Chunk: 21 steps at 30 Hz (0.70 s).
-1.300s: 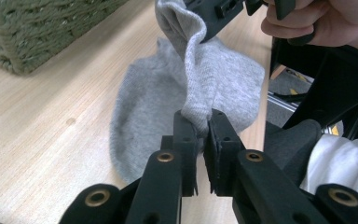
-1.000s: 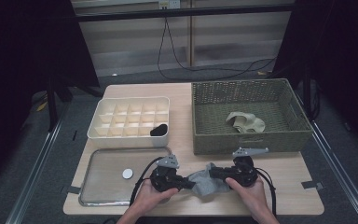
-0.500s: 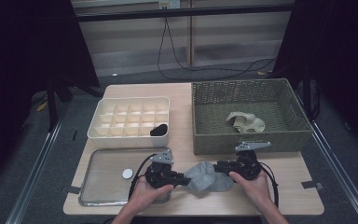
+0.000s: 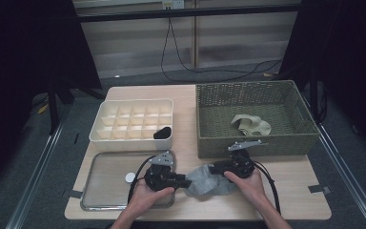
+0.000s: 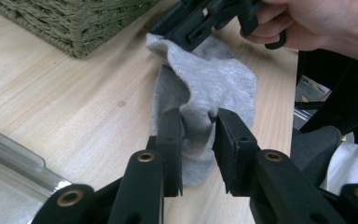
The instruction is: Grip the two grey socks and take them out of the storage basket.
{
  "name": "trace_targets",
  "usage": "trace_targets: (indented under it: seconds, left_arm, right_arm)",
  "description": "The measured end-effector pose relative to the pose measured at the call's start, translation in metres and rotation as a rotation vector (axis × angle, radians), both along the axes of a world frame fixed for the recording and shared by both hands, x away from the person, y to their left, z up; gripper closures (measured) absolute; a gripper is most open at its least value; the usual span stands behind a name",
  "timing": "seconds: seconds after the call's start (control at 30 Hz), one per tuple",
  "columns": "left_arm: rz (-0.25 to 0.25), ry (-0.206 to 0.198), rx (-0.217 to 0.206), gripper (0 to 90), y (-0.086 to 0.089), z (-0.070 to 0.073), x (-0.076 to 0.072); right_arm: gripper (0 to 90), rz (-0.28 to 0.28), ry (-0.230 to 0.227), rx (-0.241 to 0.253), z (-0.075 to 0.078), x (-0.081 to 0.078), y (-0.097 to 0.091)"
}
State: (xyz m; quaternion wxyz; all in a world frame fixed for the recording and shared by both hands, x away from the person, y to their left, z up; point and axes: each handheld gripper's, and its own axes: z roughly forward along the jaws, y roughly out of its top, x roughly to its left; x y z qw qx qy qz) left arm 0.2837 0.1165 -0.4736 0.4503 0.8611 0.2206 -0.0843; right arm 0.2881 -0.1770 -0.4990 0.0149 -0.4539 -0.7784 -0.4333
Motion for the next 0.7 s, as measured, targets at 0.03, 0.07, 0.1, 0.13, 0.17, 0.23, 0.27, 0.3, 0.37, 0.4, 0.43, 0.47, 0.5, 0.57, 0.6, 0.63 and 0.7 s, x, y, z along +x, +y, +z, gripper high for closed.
trace_targets:
  seconds: [0.03,0.07,0.1,0.13,0.17,0.23,0.27,0.3,0.37,0.4,0.43,0.47,0.5,0.57,0.6,0.63,0.7]
  left_arm:
    - [0.004,0.002,-0.006,74.8,0.000,0.000,0.000]
    - [0.001,0.001,-0.007,77.0,0.001,0.000,0.000]
    - [-0.003,0.006,-0.010,79.5,0.001,0.000,0.001]
    - [-0.002,0.010,-0.014,82.0,0.000,0.000,0.000]
    - [-0.006,0.010,-0.010,82.9,0.000,0.000,0.000]
    - [-0.009,0.007,-0.004,83.4,0.000,0.000,0.000]
    - [-0.004,0.011,-0.013,83.4,0.000,0.000,0.000]
    - [-0.002,0.011,-0.012,83.4,0.000,0.001,0.001]
    - [0.001,0.004,-0.007,83.5,0.002,0.003,0.001]
    - [0.004,0.002,-0.006,83.7,0.002,0.004,0.002]
    - [0.005,0.001,-0.002,83.8,0.002,0.004,0.003]
    - [0.009,-0.003,0.001,83.9,0.001,0.005,0.004]
    - [0.016,-0.004,0.009,84.1,0.001,0.005,0.005]
    - [0.020,-0.012,0.010,84.1,0.000,0.006,0.009]
    - [0.018,-0.020,0.020,84.1,-0.001,0.008,0.012]
    - [0.022,-0.021,0.016,84.1,-0.002,0.009,0.015]
    - [0.025,-0.016,0.000,84.1,-0.002,0.011,0.020]
  right_arm:
    - [73.1,0.003,0.005,0.002,-0.001,0.000,0.000]
    - [78.9,0.006,0.006,0.005,-0.002,0.000,0.000]
    - [83.0,0.005,0.003,0.012,-0.001,-0.001,0.000]
    - [86.7,-0.001,-0.001,0.017,0.000,-0.002,-0.001]
    - [87.9,0.000,-0.005,0.034,0.003,-0.003,-0.003]
    - [88.7,-0.012,-0.015,0.047,0.008,-0.005,-0.007]
    - [88.9,-0.016,-0.017,0.057,0.010,-0.006,-0.010]
    - [89.0,-0.024,-0.020,0.065,0.013,-0.008,-0.012]
    - [89.2,-0.035,-0.027,0.079,0.017,-0.010,-0.018]
    - [89.3,-0.039,-0.035,0.085,0.020,-0.012,-0.021]
    - [89.3,-0.041,-0.040,0.084,0.022,-0.013,-0.023]
    - [89.4,-0.043,-0.044,0.084,0.024,-0.014,-0.025]
    - [89.4,-0.047,-0.051,0.085,0.026,-0.015,-0.027]
    - [89.4,-0.058,-0.059,0.094,0.027,-0.014,-0.032]
    - [89.4,-0.063,-0.060,0.100,0.027,-0.013,-0.033]
    - [89.4,-0.068,-0.059,0.105,0.027,-0.012,-0.034]
    - [89.4,-0.071,-0.062,0.104,0.026,-0.009,-0.034]
